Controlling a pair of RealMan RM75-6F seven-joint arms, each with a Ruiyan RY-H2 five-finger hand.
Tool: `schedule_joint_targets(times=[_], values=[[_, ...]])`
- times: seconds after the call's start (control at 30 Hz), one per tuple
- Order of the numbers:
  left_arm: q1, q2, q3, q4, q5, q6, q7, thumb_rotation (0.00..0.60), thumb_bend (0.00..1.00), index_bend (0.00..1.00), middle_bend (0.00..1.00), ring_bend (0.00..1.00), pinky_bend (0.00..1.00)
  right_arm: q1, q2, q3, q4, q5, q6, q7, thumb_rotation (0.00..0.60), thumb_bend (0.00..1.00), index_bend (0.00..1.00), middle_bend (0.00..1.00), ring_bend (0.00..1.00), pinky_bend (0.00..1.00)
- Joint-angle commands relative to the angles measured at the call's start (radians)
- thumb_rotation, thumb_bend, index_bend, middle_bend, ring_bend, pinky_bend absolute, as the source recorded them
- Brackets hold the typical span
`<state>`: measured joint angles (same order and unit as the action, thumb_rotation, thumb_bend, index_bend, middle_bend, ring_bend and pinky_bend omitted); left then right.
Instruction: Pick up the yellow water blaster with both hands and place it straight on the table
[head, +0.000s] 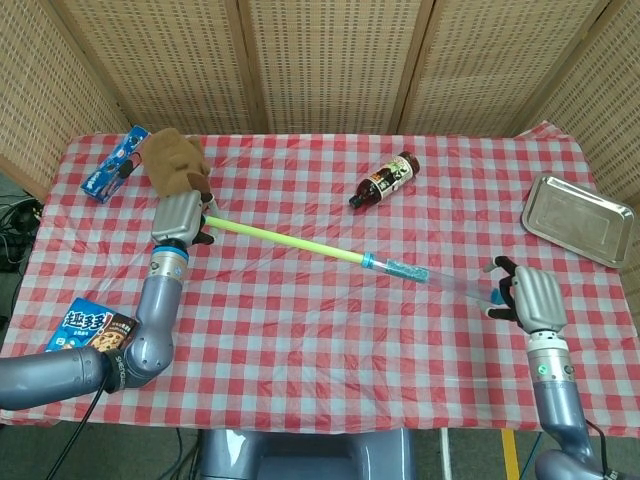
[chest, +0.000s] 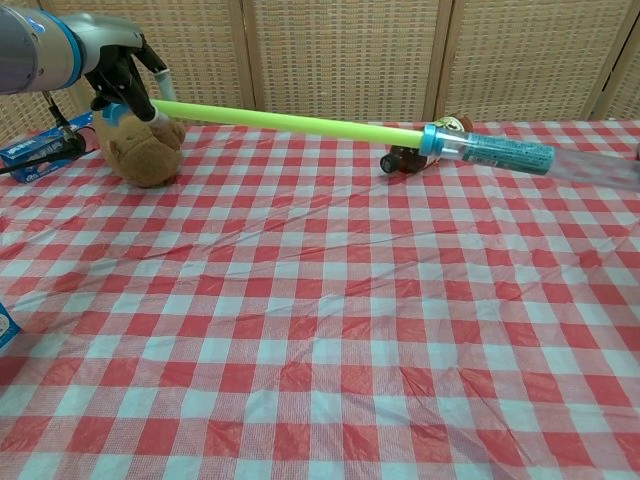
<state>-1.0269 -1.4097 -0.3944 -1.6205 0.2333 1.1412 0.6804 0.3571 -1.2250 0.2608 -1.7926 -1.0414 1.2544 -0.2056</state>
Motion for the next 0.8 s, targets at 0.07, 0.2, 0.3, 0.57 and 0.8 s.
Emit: schedule_joint_targets(times=[0.07, 0.2, 0.3, 0.57, 0.8], values=[[0.000, 0.000, 0.000, -0.003, 0.003, 0.000, -0.005, 0.600, 0.69, 0.88, 0.94, 0.88, 0.77, 0.001, -0.004, -0.002, 0.001, -0.004, 0.005, 0.000, 0.600, 0.36, 0.46, 1.00, 1.00, 0.64], [0.001, 0.003, 0.000, -0.009, 0.006, 0.002, -0.008, 0.600, 0.69, 0.88, 0.94, 0.88, 0.77, 0.003, -0.007, -0.001, 0.003, -0.001, 0.007, -0.001, 0.600, 0.37, 0.47, 1.00, 1.00, 0.64], [0.003, 0.008, 0.002, -0.019, 0.009, 0.006, -0.009, 0.600, 0.69, 0.88, 0.94, 0.88, 0.77, 0.005, -0.014, -0.005, 0.018, 0.005, 0.007, -0.008, 0.600, 0.38, 0.49, 1.00, 1.00, 0.64], [0.010, 0.016, 0.007, -0.025, 0.011, 0.007, -0.018, 0.600, 0.69, 0.88, 0.94, 0.88, 0.77, 0.009, -0.025, -0.010, 0.043, 0.022, -0.006, -0.005, 0.600, 0.41, 0.51, 1.00, 1.00, 0.64], [0.011, 0.023, 0.009, -0.029, 0.010, 0.001, -0.020, 0.600, 0.69, 0.88, 0.94, 0.88, 0.77, 0.014, -0.028, -0.017, 0.055, 0.025, -0.011, -0.019, 0.600, 0.43, 0.50, 1.00, 1.00, 0.64]])
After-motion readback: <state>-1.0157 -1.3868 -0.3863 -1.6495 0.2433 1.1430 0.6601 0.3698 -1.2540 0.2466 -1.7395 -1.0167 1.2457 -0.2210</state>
